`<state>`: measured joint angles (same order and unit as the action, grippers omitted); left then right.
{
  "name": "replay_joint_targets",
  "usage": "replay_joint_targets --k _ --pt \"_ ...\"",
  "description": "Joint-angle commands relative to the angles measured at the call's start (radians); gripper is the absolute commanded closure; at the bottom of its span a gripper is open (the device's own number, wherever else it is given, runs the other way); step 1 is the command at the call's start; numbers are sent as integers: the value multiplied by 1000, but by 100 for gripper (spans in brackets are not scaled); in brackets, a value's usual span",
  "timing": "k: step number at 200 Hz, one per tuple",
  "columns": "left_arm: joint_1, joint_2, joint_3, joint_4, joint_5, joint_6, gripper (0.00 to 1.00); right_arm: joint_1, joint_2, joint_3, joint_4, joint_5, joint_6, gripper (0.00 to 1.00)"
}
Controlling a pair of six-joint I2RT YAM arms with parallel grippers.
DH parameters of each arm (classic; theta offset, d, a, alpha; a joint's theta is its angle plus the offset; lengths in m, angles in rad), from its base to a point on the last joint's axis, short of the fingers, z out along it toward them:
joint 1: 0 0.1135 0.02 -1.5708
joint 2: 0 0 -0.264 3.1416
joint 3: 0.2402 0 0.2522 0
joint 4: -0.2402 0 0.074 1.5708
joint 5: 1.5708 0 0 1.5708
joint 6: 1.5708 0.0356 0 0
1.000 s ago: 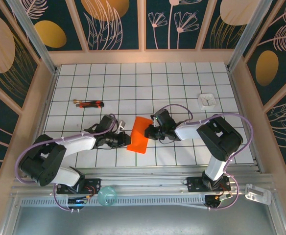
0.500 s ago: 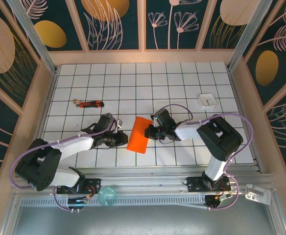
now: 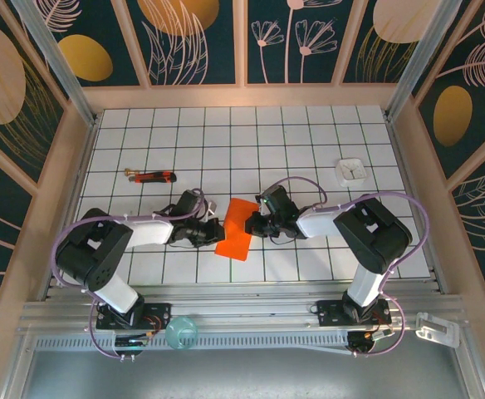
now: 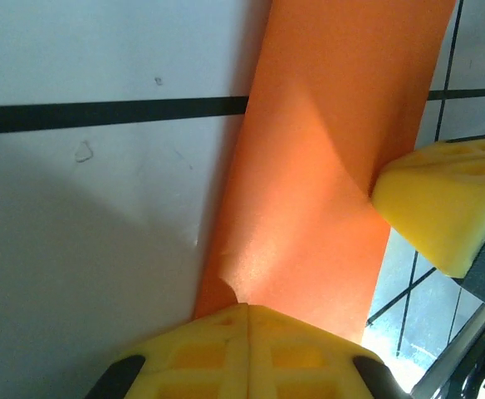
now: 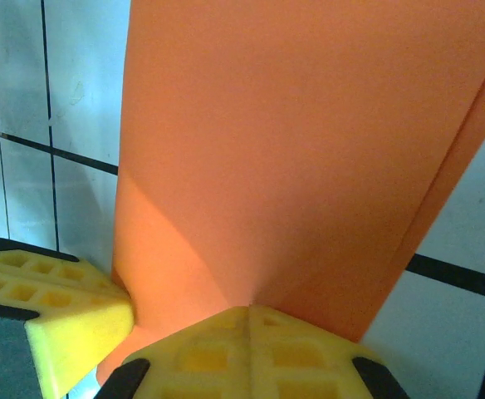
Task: Fold a paper plane with a square sheet of paper (pick it up from the middle)
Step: First fold in half a square sheet of paper at the center of the table.
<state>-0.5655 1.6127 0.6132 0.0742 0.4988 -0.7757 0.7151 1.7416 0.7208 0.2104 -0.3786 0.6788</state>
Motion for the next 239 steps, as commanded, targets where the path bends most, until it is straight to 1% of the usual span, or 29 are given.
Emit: replay_joint_targets --k 1,27,54,95,117,128,142,159,171,186,196,239 --pt "12 -17 -20 -7 -24 21 93 -14 51 -59 -221 153 -26 100" --pt "36 -21 -66 13 -13 12 94 -14 57 -58 -218 150 -25 100" --pt "36 -16 -96 18 -10 10 94 -14 54 -52 -223 153 -30 100" --pt "36 -7 -104 -47 -45 55 97 -14 29 4 -224 151 -55 100" --pt "36 1 -123 -53 -52 61 99 -15 -15 66 -217 133 -77 88" --pt "36 3 -132 -51 -48 60 100 -14 -33 99 -216 119 -85 83" --pt "37 0 -141 -51 -46 62 100 -10 -51 136 -209 100 -90 79" --pt "37 0 -142 -56 -46 67 100 2 -69 153 -152 53 -72 77" --pt "37 1 -141 -57 -46 71 100 14 -58 154 -88 6 -42 80" --pt "36 3 -139 -59 -45 72 100 28 -16 167 -30 -51 -8 94" --pt "36 4 -137 -60 -45 76 100 39 14 184 -2 -78 11 100" --pt "36 10 -132 -63 -45 81 100 78 129 262 22 -105 40 100"
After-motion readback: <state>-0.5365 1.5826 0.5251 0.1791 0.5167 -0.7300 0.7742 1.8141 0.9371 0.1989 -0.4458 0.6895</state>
